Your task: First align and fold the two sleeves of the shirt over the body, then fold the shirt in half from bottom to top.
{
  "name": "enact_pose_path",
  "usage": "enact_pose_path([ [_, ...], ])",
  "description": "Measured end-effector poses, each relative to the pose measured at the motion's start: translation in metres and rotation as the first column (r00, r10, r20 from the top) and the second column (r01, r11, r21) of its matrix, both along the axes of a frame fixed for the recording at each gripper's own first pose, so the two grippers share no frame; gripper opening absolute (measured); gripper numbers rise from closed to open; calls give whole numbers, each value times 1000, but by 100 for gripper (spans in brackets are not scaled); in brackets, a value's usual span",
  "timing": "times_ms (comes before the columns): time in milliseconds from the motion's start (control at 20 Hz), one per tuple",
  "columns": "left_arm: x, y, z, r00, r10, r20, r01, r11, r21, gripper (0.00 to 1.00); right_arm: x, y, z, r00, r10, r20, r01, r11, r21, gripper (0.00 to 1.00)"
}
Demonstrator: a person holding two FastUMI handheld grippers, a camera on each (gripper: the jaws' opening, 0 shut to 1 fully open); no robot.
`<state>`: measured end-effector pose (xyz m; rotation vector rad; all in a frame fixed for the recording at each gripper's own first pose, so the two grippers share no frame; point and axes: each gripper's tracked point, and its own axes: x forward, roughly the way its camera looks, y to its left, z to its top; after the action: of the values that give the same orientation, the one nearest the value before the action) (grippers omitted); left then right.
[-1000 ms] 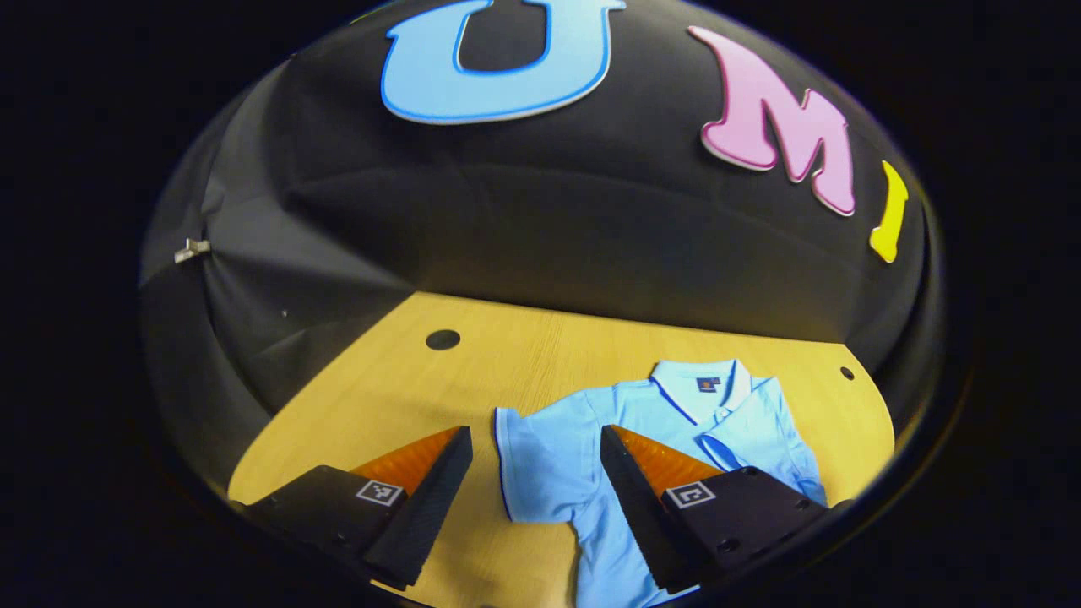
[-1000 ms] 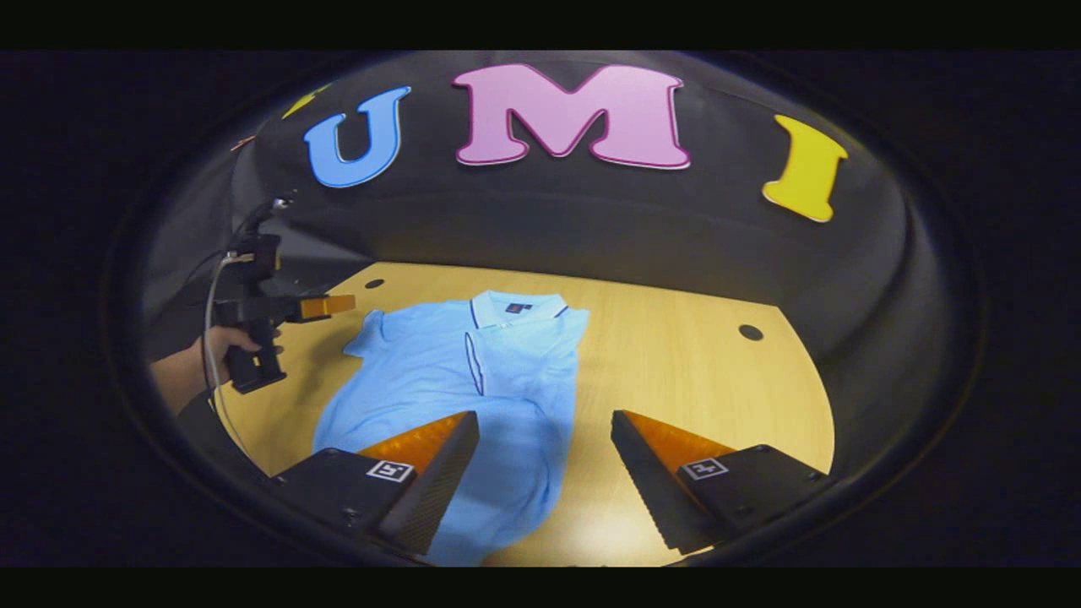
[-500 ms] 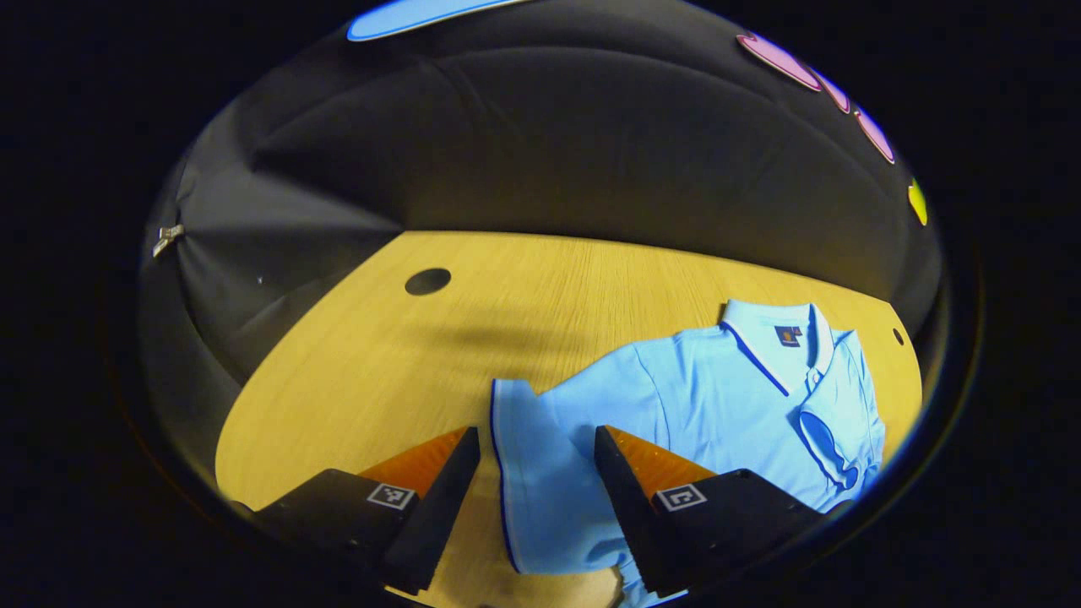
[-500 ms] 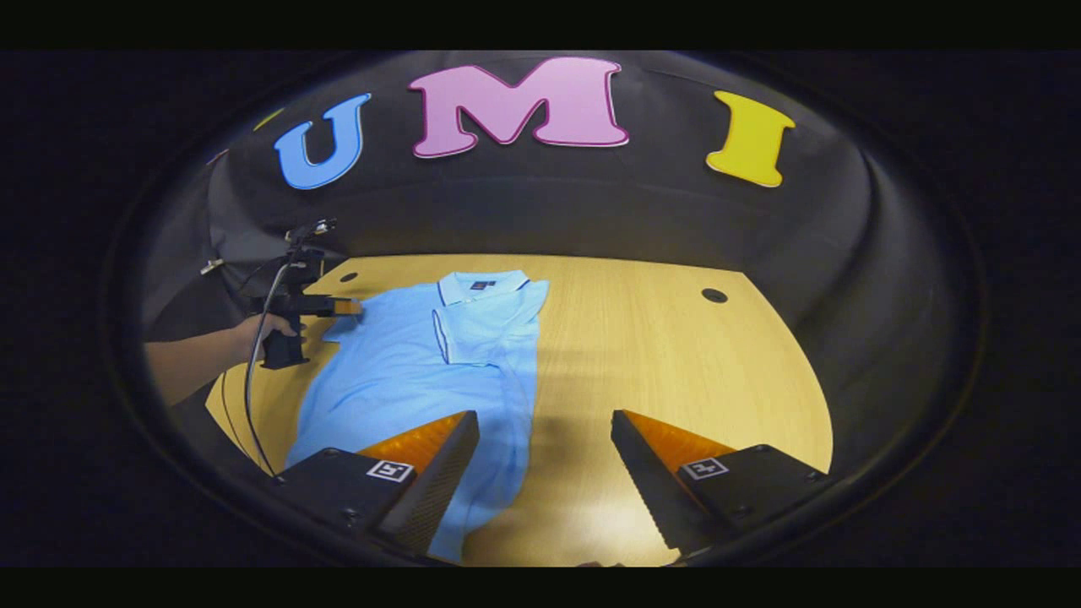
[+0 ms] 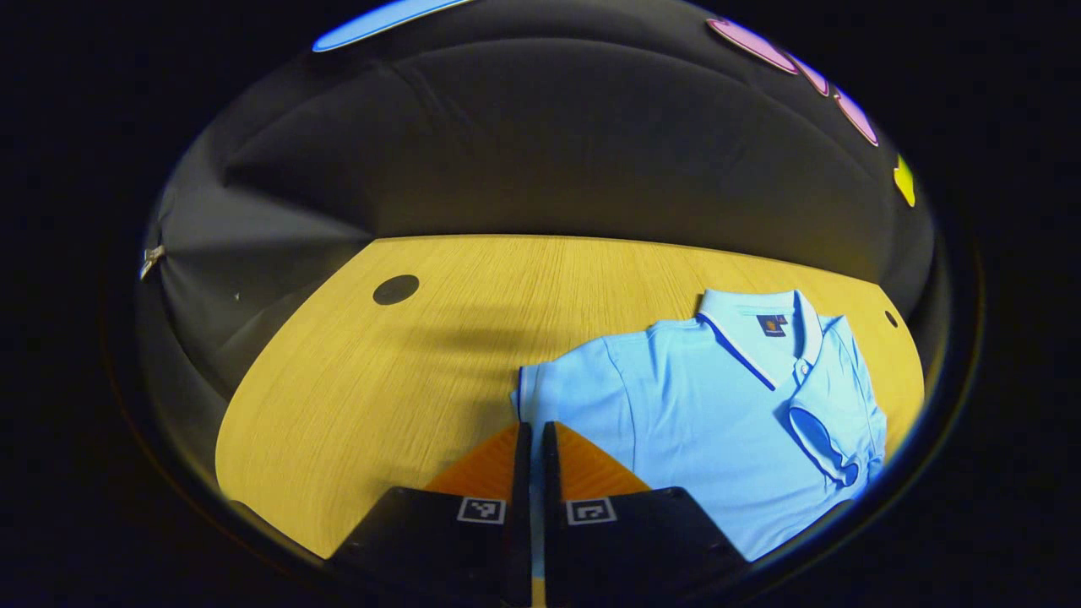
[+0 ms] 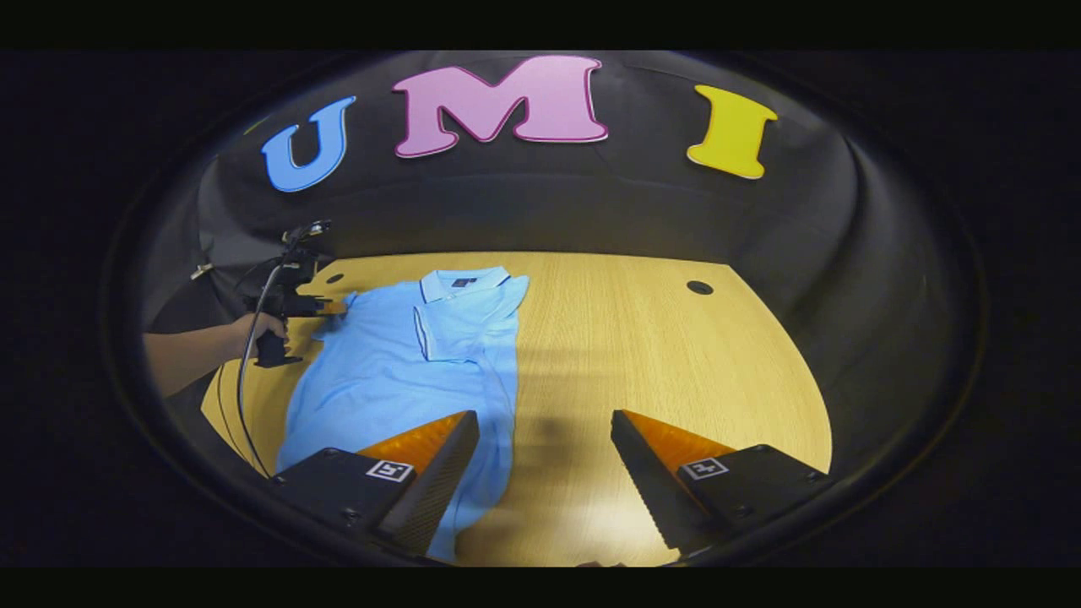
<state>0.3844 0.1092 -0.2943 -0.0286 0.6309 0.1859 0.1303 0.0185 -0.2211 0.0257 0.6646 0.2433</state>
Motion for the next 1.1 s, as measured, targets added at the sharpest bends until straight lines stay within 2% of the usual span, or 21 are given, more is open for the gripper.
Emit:
enact_pose_path([
  [150, -1, -1, 2, 1000, 6, 0, -6, 1000, -28, 2, -7, 1, -4, 1000, -9, -15, 9, 1000, 14, 99],
  [200, -2, -1, 3, 1000, 7, -5, -7, 999, -36, 6, -8, -1, -5, 1000, -10, -12, 10, 1000, 8, 99],
  [350, -1, -7, 21, 1000, -11, 8, 12, 1000, -26, 6, -12, -5, -6, 1000, -10, -5, 10, 1000, -11, 98],
  [550, 5, -48, 62, 992, -102, 69, 105, 994, -35, 6, -18, -7, -6, 1000, -17, -4, 17, 1000, -9, 99],
  [600, 6, -63, 73, 988, -124, 89, 129, 991, -46, 2, -19, -7, -5, 1000, -19, -1, 19, 1000, -10, 99],
  [650, 6, -77, 82, 984, -143, 108, 150, 987, -60, 6, -21, -7, -4, 1000, -20, 2, 20, 1000, -8, 100],
  [900, -11, -148, 105, 963, -231, 136, 248, 961, -126, 7, -36, -6, 2, 999, -25, 20, 25, 1000, -2, 99],
  [1000, -19, -174, 115, 948, -276, 158, 300, 941, -154, 10, -44, -5, 2, 999, -28, 21, 28, 1000, 2, 99],
  [1050, -22, -183, 119, 939, -297, 174, 324, 932, -162, 20, -48, -5, 3, 999, -30, 22, 30, 1000, 2, 99],
  [1100, -28, -190, 124, 931, -314, 188, 345, 924, -165, 41, -52, -6, 3, 999, -33, 25, 33, 999, 2, 98],
])
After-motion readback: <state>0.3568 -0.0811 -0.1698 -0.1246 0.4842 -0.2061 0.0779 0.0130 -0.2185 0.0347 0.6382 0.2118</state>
